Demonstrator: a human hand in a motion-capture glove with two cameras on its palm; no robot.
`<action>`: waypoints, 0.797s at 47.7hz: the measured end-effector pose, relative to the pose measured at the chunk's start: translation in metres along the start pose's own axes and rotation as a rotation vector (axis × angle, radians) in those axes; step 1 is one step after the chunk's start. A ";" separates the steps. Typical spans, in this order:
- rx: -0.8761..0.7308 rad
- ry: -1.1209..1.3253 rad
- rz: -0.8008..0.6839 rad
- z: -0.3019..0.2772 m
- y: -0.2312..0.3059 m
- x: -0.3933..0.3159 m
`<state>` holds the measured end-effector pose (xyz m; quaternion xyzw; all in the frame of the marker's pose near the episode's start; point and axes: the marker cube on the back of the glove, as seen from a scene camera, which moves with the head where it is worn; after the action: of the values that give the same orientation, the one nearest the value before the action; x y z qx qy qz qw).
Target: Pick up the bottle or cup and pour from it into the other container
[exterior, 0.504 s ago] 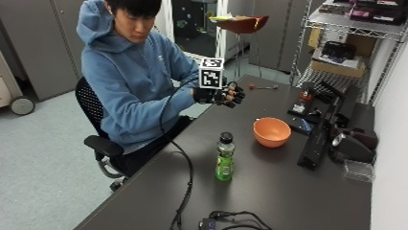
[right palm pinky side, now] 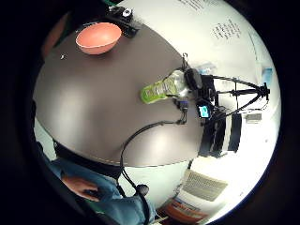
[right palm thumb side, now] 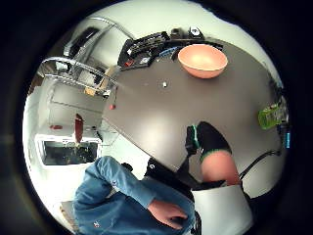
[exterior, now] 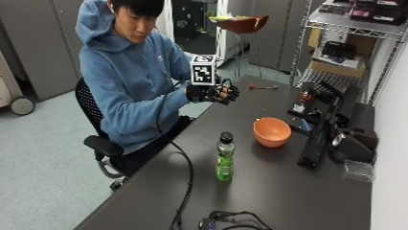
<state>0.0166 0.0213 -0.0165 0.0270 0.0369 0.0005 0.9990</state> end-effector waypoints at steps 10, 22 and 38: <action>0.069 0.008 0.028 -0.006 0.011 0.031; 0.166 -0.007 0.107 -0.010 0.033 0.089; 0.367 -0.136 0.207 -0.005 0.065 0.164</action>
<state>0.1797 0.0866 -0.0304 0.2120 -0.0342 0.0947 0.9721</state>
